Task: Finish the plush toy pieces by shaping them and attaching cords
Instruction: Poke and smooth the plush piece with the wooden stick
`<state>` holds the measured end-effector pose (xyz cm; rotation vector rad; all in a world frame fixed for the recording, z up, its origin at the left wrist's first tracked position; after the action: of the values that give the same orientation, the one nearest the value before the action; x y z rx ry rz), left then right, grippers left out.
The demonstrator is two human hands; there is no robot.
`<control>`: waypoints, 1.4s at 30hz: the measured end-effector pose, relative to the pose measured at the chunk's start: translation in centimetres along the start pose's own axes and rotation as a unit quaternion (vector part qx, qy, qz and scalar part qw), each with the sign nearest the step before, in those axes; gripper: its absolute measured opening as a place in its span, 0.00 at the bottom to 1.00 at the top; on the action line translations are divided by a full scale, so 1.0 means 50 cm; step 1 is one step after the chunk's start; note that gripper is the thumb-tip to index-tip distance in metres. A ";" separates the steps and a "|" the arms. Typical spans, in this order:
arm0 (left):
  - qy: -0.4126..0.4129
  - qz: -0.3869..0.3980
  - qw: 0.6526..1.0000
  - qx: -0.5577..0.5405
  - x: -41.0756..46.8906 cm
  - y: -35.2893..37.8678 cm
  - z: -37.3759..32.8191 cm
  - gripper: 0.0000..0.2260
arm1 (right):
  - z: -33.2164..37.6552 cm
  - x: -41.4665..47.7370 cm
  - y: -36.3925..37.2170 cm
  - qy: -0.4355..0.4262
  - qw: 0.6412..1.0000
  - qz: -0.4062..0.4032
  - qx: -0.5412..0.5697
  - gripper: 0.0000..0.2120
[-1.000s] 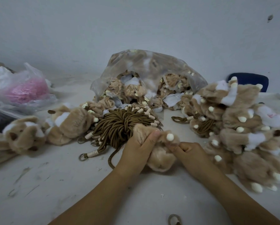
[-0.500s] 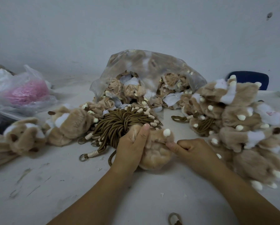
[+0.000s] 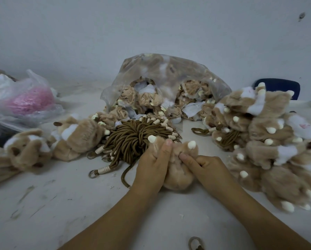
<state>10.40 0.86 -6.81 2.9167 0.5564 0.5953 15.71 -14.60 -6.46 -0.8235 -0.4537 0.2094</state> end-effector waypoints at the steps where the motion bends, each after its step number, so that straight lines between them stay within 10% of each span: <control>1: 0.010 -0.008 1.000 -0.009 -0.001 -0.004 -0.003 0.23 | -0.002 0.001 -0.002 -0.005 1.000 -0.002 -0.008 0.34; 42: 0.034 -0.020 0.997 -0.060 -0.009 0.004 -0.011 0.24 | 0.005 -0.001 -0.003 -0.009 1.000 0.018 -0.002 0.32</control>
<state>9.84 0.51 -6.42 2.7764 0.5634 0.6987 15.58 -14.54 -6.23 -0.8355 -0.4569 0.2500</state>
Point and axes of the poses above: each hand's wrist, its own x-axis towards the middle knuckle, its own y-axis out of the palm, z = x × y, the point moved 6 cm from there along x, towards the middle knuckle, and after that the axes turned 11 degrees about -x, right-handed, at the moved point
